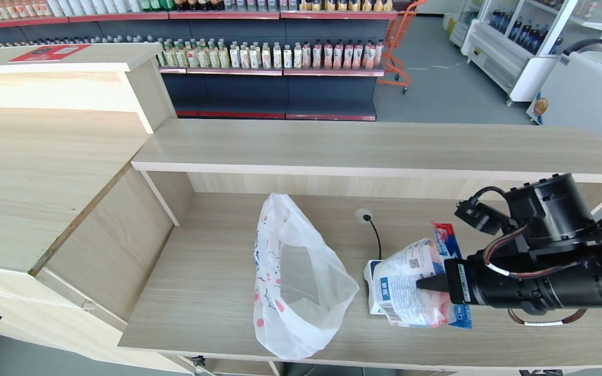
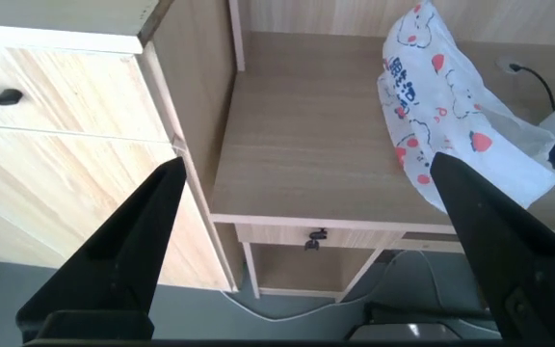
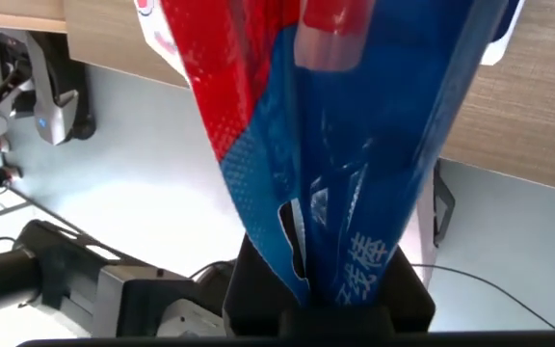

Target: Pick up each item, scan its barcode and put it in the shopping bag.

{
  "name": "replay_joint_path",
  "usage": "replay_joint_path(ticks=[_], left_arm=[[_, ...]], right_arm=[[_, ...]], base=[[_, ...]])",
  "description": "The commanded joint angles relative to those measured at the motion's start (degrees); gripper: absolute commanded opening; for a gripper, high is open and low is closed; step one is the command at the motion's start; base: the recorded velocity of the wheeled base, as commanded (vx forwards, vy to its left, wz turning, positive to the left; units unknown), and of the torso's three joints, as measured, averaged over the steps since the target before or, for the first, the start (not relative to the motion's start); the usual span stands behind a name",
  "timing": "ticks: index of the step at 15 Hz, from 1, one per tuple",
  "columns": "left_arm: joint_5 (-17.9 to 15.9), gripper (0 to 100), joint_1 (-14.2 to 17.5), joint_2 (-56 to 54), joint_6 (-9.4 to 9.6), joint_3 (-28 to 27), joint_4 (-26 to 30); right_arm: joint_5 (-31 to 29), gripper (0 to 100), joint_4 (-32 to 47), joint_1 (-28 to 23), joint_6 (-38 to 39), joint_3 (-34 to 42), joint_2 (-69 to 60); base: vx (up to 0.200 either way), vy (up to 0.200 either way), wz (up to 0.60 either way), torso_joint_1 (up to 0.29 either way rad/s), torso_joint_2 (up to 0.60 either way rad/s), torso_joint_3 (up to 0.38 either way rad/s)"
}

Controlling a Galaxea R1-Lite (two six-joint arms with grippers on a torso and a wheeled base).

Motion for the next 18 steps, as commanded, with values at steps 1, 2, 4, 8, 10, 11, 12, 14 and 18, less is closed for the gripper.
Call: replay_joint_path(ticks=[1, 2, 4, 8, 10, 11, 12, 14, 18], left_arm=[[0.0, 100, 0.0, 0.0, -0.02, 0.0, -0.1], [0.0, 100, 0.0, 0.0, -0.02, 0.0, 0.0], [0.0, 100, 0.0, 0.0, -0.02, 0.0, 0.0], [0.0, 100, 0.0, 0.0, -0.02, 0.0, 0.0], [0.0, 100, 0.0, 0.0, -0.02, 0.0, -0.1], [0.0, 100, 0.0, 0.0, -0.02, 0.0, 0.0], [0.0, 100, 0.0, 0.0, -0.02, 0.0, 0.0], [0.0, 100, 0.0, 0.0, -0.02, 0.0, -0.1], [0.0, 100, 0.0, 0.0, -0.02, 0.0, -0.1]], right_arm=[[-2.2, 0, -0.1, 0.9, 1.3, 0.0, 4.0], [-2.6, 0, -0.4, 1.5, 1.5, -0.2, 5.4], [-2.6, 0, -5.5, 2.3, 1.4, -0.3, 9.6], [-2.3, 0, -17.1, 5.2, 1.3, -2.1, 19.9], [-2.6, 0, -20.7, 6.6, 0.9, -4.4, 25.6], [-2.8, 0, -21.4, 6.6, 0.9, -7.0, 28.2], [-3.5, 0, -21.6, 6.6, 0.9, -10.2, 30.6], [-4.1, 0, -21.6, 7.3, -0.8, -14.9, 34.6], [-4.6, 0, -21.9, 7.3, -5.2, -20.9, 40.6]], base=[[0.0, 0.0, 0.0, 0.0, 0.0, 0.0], [0.0, 0.0, 0.0, 0.0, 0.0, 0.0], [0.0, 0.0, 0.0, 0.0, 0.0, 0.0], [0.0, 0.0, 0.0, 0.0, 0.0, 0.0], [0.0, 0.0, 0.0, 0.0, 0.0, 0.0], [0.0, 0.0, 0.0, 0.0, 0.0, 0.0], [0.0, 0.0, 0.0, 0.0, 0.0, 0.0], [0.0, 0.0, 0.0, 0.0, 0.0, 0.0], [0.0, 0.0, 0.0, 0.0, 0.0, 0.0]])
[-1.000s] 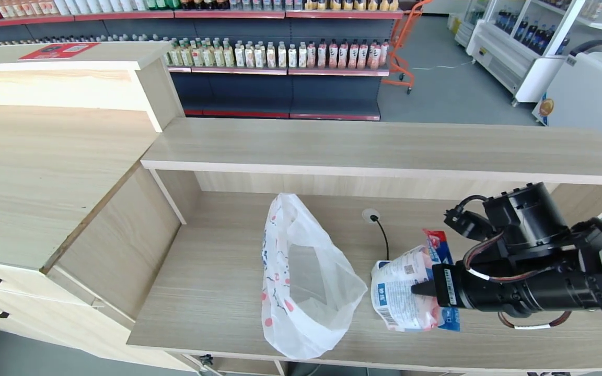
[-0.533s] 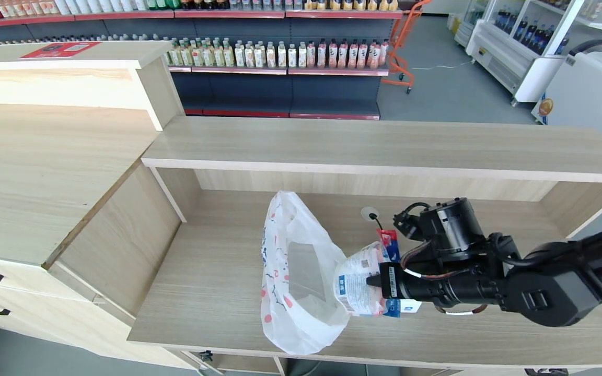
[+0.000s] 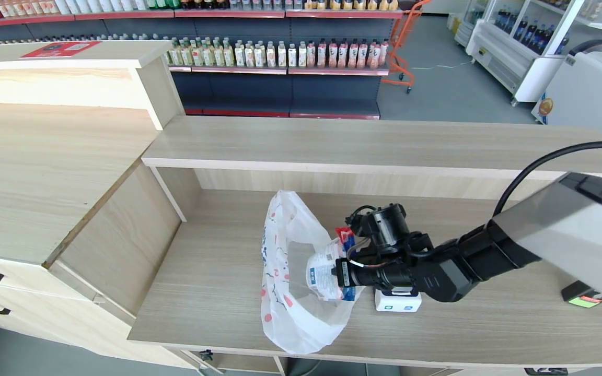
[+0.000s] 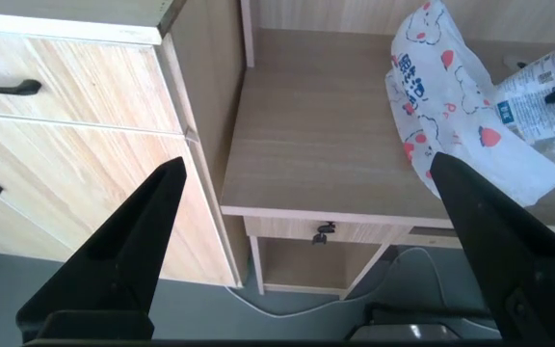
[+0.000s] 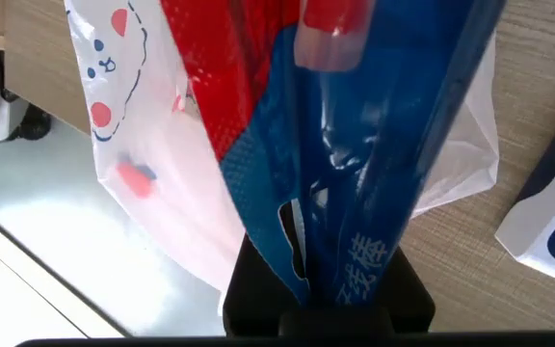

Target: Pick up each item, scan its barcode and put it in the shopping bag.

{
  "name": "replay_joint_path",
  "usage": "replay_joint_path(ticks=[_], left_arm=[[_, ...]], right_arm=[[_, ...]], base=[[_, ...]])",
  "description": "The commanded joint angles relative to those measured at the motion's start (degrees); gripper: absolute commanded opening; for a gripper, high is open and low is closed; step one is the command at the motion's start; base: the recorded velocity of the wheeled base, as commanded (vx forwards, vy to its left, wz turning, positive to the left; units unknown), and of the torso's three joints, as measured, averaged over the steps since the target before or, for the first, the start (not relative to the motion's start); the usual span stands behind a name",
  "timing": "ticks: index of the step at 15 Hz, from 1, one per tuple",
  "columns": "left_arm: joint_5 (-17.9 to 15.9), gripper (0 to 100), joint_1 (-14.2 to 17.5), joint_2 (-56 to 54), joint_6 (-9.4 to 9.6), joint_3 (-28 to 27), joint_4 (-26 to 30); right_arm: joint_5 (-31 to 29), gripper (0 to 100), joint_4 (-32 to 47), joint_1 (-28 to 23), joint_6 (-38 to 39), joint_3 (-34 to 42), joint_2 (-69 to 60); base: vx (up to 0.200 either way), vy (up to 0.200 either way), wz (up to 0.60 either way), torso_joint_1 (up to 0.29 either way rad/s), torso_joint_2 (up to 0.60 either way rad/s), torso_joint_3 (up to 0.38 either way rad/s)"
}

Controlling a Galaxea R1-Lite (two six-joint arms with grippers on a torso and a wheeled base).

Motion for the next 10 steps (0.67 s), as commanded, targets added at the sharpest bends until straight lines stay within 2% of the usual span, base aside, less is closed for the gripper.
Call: replay_joint_path(ticks=[1, 9, 10], left_arm=[[0.0, 100, 0.0, 0.0, -0.02, 0.0, 0.0], [0.0, 100, 0.0, 0.0, -0.02, 0.0, -0.1], [0.0, 100, 0.0, 0.0, -0.02, 0.0, 0.0]], right_arm=[[-0.6, 0, 0.0, 0.1, -1.4, -3.8, 5.0], [-0.7, 0, 0.0, 2.5, -2.6, -10.1, 10.2], [-0.6, 100, 0.0, 2.7, -2.4, -10.4, 10.2]], base=[[0.0, 0.0, 0.0, 0.0, 0.0, 0.0], [0.0, 0.0, 0.0, 0.0, 0.0, 0.0], [0.0, 0.0, 0.0, 0.0, 0.0, 0.0]])
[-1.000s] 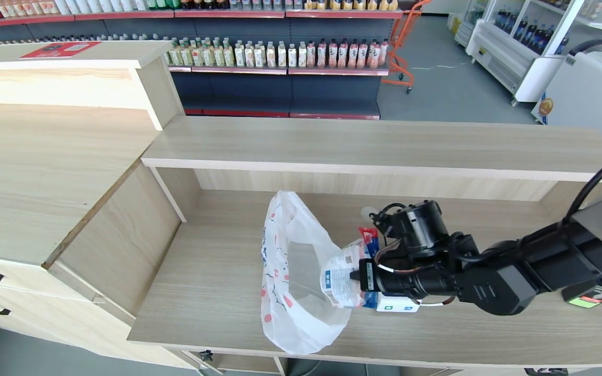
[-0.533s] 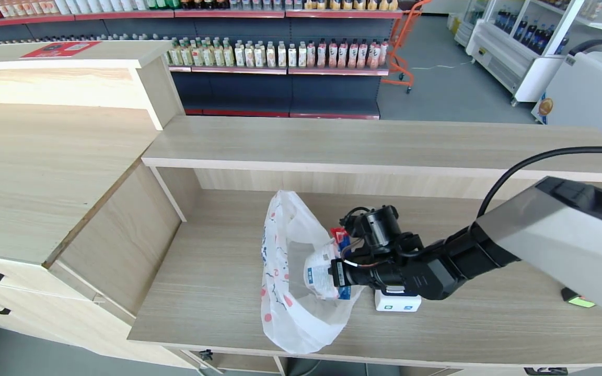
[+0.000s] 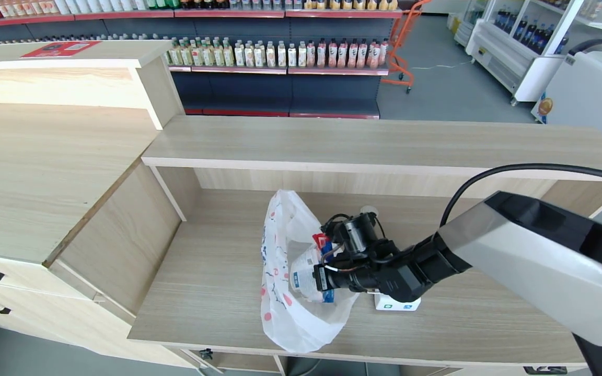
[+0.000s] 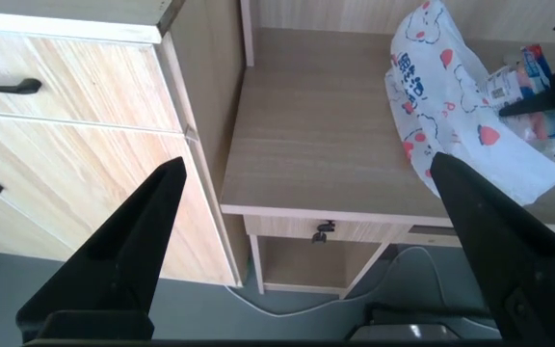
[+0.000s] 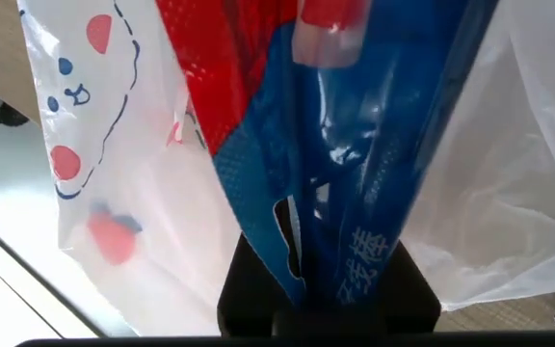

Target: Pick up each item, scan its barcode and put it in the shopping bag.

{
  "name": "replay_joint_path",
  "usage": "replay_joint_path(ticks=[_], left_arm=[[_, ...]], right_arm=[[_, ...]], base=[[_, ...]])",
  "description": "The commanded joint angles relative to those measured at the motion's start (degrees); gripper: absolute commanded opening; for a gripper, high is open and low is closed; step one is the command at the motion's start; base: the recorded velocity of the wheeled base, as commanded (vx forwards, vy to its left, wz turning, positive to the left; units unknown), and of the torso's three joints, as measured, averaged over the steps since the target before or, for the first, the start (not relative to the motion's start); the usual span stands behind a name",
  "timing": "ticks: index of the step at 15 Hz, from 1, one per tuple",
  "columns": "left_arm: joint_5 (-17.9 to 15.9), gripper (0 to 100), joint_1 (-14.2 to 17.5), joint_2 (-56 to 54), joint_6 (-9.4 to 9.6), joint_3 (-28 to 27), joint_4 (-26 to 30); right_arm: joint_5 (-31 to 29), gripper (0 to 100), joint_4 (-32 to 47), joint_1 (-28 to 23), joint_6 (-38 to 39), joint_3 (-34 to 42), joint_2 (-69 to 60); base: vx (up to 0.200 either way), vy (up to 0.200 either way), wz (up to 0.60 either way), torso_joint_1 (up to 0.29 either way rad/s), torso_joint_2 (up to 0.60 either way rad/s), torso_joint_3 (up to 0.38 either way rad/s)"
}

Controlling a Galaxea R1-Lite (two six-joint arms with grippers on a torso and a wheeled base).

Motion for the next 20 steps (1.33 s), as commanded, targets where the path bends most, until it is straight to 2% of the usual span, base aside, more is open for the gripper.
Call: replay_joint_path(ticks=[1, 3, 6, 8, 10, 12, 16, 18, 20], left_arm=[[0.1, 100, 0.0, 0.0, -0.02, 0.0, -0.1], [0.0, 100, 0.0, 0.0, -0.02, 0.0, -0.1], [0.0, 100, 0.0, 0.0, -0.02, 0.0, 0.0], [0.0, 100, 0.0, 0.0, -0.02, 0.0, 0.0], [0.0, 100, 0.0, 0.0, -0.02, 0.0, 0.0], [0.0, 100, 0.0, 0.0, -0.02, 0.0, -0.1], [0.0, 100, 0.0, 0.0, -0.02, 0.0, -0.1], [0.0, 100, 0.0, 0.0, -0.02, 0.0, -0.1], [0.0, 100, 0.0, 0.0, -0.02, 0.0, -0.1]], right_arm=[[0.1, 100, -0.1, 0.3, 0.3, -1.0, 0.4], [0.3, 100, -0.5, 0.3, 0.6, -1.9, -0.1], [3.4, 100, -0.5, 0.3, 4.7, -4.7, -3.3], [4.5, 100, -0.2, 0.2, 9.2, -3.9, -6.7], [4.4, 100, 1.3, -1.4, 9.8, 1.3, -10.6], [4.5, 100, 0.7, -5.5, 9.9, 7.0, -13.2], [4.5, 100, 0.7, -9.3, 12.6, 8.9, -18.2], [4.4, 100, 1.0, -11.6, 12.7, 11.3, -24.8], [2.8, 100, 1.6, -12.3, 12.2, 20.8, -36.7]], base=[[0.0, 0.0, 0.0, 0.0, 0.0, 0.0], [0.0, 0.0, 0.0, 0.0, 0.0, 0.0], [0.0, 0.0, 0.0, 0.0, 0.0, 0.0], [0.0, 0.0, 0.0, 0.0, 0.0, 0.0], [0.0, 0.0, 0.0, 0.0, 0.0, 0.0], [0.0, 0.0, 0.0, 0.0, 0.0, 0.0], [0.0, 0.0, 0.0, 0.0, 0.0, 0.0], [0.0, 0.0, 0.0, 0.0, 0.0, 0.0], [0.0, 0.0, 0.0, 0.0, 0.0, 0.0]])
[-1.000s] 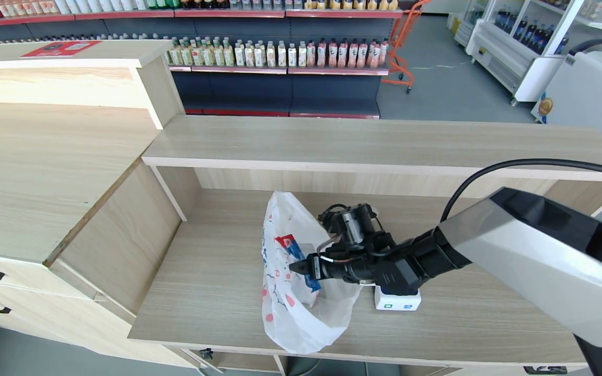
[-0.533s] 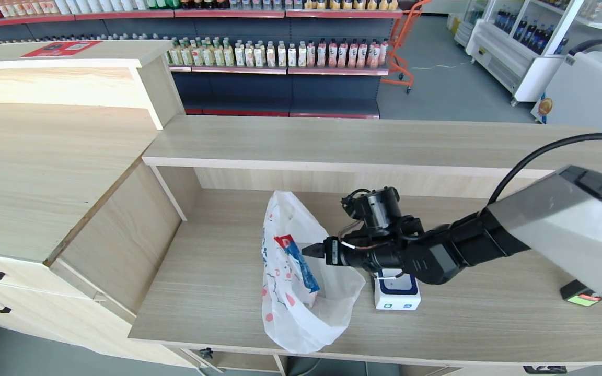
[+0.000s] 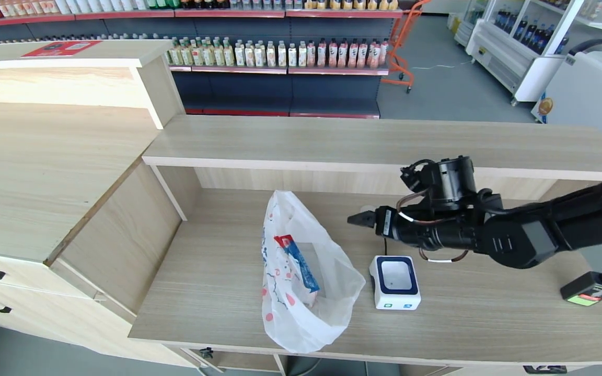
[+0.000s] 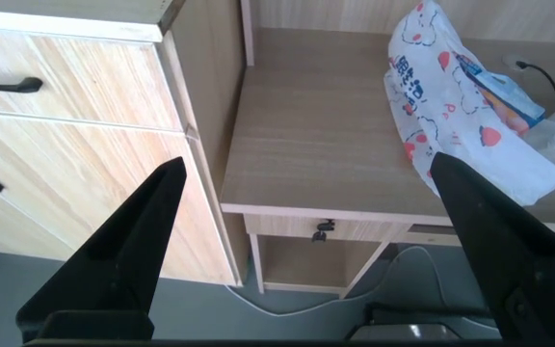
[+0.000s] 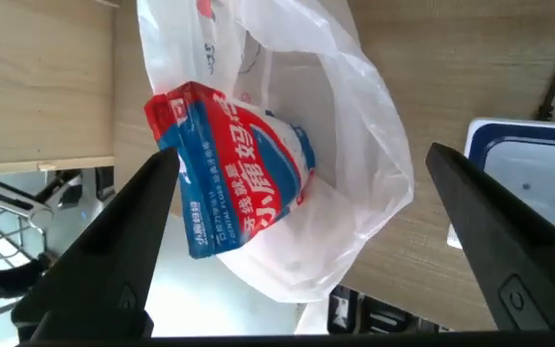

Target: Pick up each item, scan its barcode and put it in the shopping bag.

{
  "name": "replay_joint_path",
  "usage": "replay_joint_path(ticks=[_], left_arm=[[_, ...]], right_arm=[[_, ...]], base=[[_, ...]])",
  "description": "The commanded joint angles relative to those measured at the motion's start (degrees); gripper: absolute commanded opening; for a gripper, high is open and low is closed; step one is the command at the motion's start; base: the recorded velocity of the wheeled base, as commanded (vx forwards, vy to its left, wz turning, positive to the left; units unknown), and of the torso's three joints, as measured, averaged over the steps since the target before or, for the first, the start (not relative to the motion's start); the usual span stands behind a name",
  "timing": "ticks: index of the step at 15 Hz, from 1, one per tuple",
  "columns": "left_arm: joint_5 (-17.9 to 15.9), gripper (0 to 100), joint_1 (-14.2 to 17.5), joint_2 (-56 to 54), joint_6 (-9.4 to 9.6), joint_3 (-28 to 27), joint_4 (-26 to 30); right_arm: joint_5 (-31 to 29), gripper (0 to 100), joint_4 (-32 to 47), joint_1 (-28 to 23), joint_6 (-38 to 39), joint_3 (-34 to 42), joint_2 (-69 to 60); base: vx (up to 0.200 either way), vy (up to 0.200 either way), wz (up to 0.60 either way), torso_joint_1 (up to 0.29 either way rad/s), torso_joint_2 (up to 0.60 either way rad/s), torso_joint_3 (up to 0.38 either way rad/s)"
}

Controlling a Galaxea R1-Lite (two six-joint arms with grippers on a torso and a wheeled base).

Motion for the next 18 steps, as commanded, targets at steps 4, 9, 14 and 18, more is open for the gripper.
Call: replay_joint_path(ticks=[4, 9, 14, 18], left_arm=[[0.0, 100, 0.0, 0.0, -0.02, 0.0, 0.0], [0.1, 100, 0.0, 0.0, -0.02, 0.0, 0.0], [0.0, 100, 0.0, 0.0, -0.02, 0.0, 0.0], [0.0, 100, 0.0, 0.0, -0.02, 0.0, 0.0]], right_arm=[[-9.4, 100, 0.7, -6.3, -18.7, 29.1, -32.6], [-4.7, 100, 0.4, -11.8, -19.4, 37.5, -51.7], [-0.1, 100, 5.5, -18.5, -20.0, 43.9, -70.4], [-0.3, 100, 5.8, -16.2, -21.7, 42.9, -72.5]], base=[[0.0, 0.0, 0.0, 0.0, 0.0, 0.0], [0.0, 0.0, 0.0, 0.0, 0.0, 0.0], [0.0, 0.0, 0.0, 0.0, 0.0, 0.0], [0.0, 0.0, 0.0, 0.0, 0.0, 0.0]])
